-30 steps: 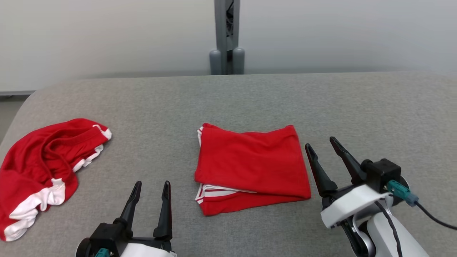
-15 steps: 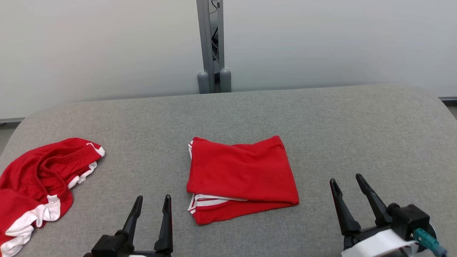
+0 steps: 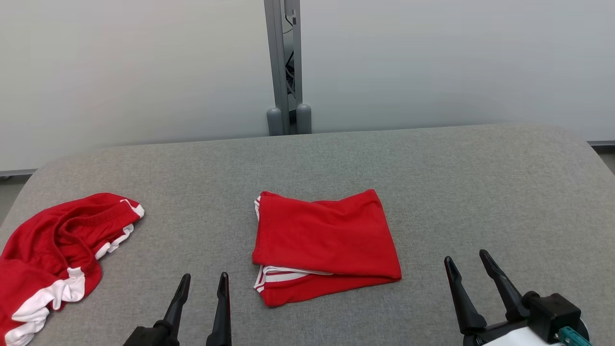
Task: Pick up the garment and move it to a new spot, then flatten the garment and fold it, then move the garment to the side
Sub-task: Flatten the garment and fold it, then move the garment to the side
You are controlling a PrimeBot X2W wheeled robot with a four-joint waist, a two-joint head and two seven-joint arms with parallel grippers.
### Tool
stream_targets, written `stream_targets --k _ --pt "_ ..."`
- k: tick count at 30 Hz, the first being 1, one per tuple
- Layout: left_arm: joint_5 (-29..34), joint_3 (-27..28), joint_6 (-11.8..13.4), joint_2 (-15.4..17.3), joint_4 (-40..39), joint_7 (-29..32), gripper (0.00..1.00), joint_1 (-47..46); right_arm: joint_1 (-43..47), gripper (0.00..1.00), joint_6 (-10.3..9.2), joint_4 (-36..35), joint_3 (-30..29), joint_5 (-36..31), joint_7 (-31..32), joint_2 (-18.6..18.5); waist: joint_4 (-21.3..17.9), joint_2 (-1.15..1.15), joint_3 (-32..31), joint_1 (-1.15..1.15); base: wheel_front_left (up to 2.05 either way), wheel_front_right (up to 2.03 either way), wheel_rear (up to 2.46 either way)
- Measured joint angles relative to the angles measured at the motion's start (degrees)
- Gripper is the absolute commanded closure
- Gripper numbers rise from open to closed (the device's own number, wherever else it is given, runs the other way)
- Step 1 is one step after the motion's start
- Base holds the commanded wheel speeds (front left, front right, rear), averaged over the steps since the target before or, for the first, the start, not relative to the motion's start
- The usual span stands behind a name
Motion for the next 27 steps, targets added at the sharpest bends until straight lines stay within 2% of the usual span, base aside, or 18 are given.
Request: stream_targets --k 19,27 --pt "0.38 -0.05 0.37 -0.01 -0.47 0.0 0.0 0.33 -0.1 0.0 0.0 0.55 0.68 0.18 0.0 0.48 0.44 0.0 0.17 0.0 0.0 0.0 0.0" --pt "0.71 -0.78 0.35 0.01 -0.38 0.0 0.0 -0.18 -5.16 0.0 0.0 7.56 4.68 4.19 -0.09 1.08 1.15 0.0 2.09 0.0 0.0 0.0 0.0"
